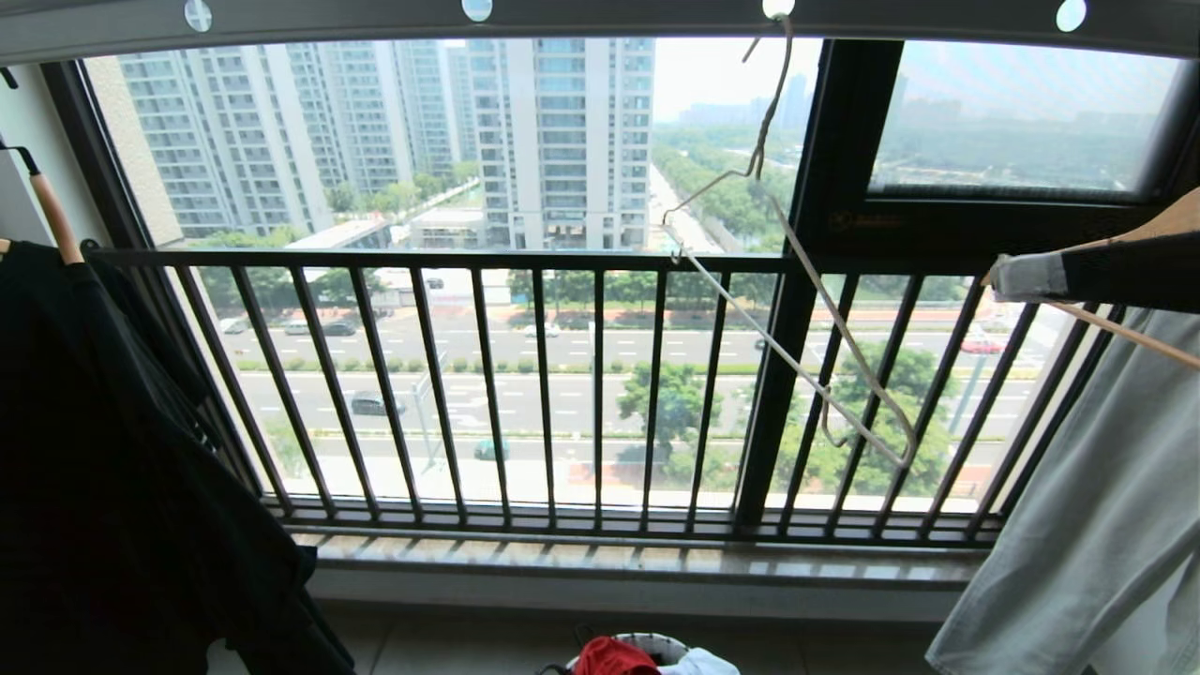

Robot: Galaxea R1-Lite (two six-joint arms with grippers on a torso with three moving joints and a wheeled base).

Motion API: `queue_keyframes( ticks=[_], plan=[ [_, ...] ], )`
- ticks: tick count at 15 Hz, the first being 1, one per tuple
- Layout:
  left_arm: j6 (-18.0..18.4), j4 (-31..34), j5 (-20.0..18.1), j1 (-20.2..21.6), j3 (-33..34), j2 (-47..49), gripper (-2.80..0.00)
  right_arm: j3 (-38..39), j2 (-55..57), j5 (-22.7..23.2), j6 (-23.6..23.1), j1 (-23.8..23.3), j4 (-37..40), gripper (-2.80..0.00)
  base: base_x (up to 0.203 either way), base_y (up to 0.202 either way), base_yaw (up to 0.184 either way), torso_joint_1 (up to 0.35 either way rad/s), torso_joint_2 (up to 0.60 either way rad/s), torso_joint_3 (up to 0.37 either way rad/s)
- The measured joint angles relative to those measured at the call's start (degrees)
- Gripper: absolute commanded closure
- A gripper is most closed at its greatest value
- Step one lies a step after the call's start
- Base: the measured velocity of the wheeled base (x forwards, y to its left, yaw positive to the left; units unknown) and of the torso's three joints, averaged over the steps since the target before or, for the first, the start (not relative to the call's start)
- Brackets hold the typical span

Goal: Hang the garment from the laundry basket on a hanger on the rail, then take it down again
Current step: Pick up the clothes rack on the clothesline

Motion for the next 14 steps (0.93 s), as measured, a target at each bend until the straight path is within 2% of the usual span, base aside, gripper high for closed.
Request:
queue_keyframes(
  ticks=[5, 9, 14],
  plan=[
    [0.00, 0.00, -0.05, 0.00, 0.00, 0.00, 0.00, -8.87, 9.60, -7.54, -0.16, 2.81, 2.06, -2.80, 0.000, 0.000, 0.000, 0.000, 0.00, 0.000],
    [0.00, 0.00, 0.00, 0.00, 0.00, 0.00, 0.00, -11.98, 14.70, -12.37, -4.04, 2.67, 1.92, -2.80, 0.000, 0.000, 0.000, 0.000, 0.00, 0.000],
    [-0.01, -0.02, -0.03, 0.00, 0.00, 0.00, 0.00, -13.27, 19.50, -13.38, -6.13, -0.17, 1.73, -2.80, 0.000, 0.000, 0.000, 0.000, 0.00, 0.000]
  ],
)
